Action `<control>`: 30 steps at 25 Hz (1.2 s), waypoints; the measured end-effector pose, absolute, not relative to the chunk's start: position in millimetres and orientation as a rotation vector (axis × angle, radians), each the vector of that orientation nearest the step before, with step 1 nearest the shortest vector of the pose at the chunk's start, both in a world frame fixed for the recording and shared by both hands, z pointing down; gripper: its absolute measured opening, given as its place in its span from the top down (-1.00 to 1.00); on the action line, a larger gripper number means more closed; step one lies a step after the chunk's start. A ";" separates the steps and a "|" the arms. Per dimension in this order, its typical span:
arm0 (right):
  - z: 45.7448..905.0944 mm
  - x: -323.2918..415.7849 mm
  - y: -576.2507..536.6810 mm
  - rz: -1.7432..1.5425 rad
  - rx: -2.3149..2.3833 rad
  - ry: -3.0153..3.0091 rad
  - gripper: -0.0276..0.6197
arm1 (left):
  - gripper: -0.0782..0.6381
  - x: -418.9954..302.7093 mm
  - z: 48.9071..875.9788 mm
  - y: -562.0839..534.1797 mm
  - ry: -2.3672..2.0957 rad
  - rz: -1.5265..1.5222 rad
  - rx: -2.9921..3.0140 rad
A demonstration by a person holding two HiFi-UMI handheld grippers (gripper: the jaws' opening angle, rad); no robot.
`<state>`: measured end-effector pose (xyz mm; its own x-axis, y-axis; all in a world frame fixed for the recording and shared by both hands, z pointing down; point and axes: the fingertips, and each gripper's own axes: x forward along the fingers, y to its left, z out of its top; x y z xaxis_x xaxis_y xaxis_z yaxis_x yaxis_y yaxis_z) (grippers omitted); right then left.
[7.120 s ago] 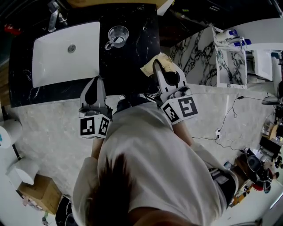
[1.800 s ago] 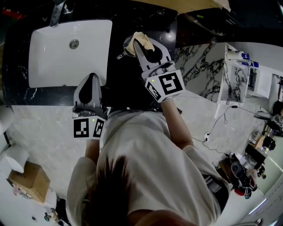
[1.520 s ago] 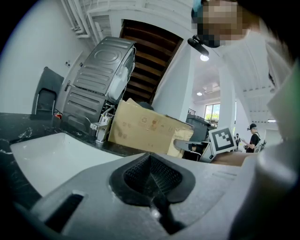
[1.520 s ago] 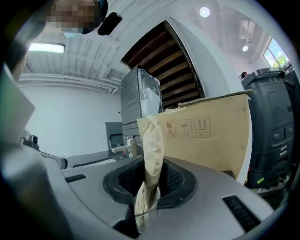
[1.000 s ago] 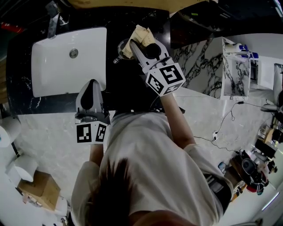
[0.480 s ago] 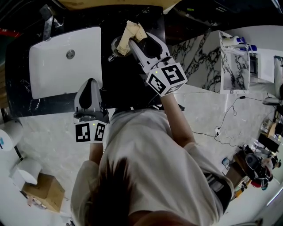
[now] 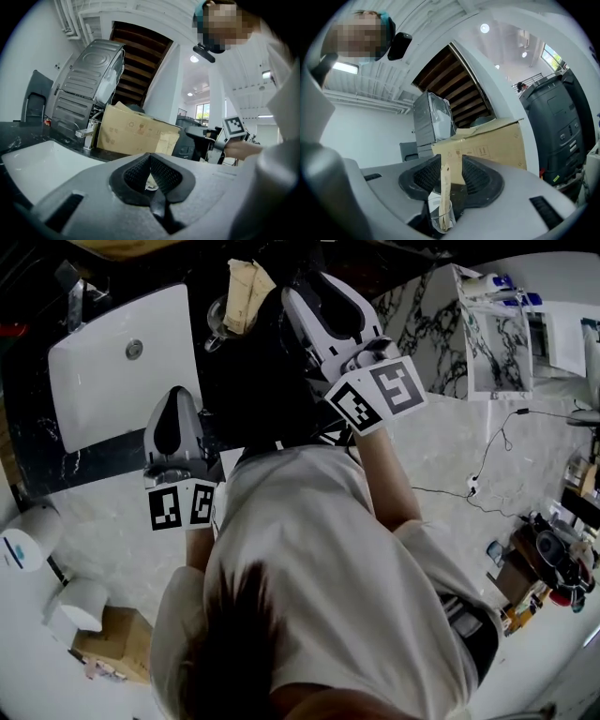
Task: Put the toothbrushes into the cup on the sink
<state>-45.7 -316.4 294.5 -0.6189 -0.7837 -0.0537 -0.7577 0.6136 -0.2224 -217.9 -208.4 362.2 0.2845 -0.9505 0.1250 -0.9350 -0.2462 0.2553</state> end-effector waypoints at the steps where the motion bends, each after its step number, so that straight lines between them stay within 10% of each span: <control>1: 285.0 -40.0 -313.5 -0.264 -1.298 2.682 0.50 | 0.76 -215.7 361.2 -208.8 -1.719 -0.079 2.287; 30: 182.7 105.6 -222.4 0.025 -1.609 2.530 0.85 | 0.76 -155.7 335.3 -214.1 -1.542 -0.018 2.460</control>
<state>105.6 -222.4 182.7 -0.4168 -0.8997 -0.1296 -0.9021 0.4270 -0.0625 -155.7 -214.1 335.3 0.4441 -0.8886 0.1147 -0.8856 -0.4159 0.2066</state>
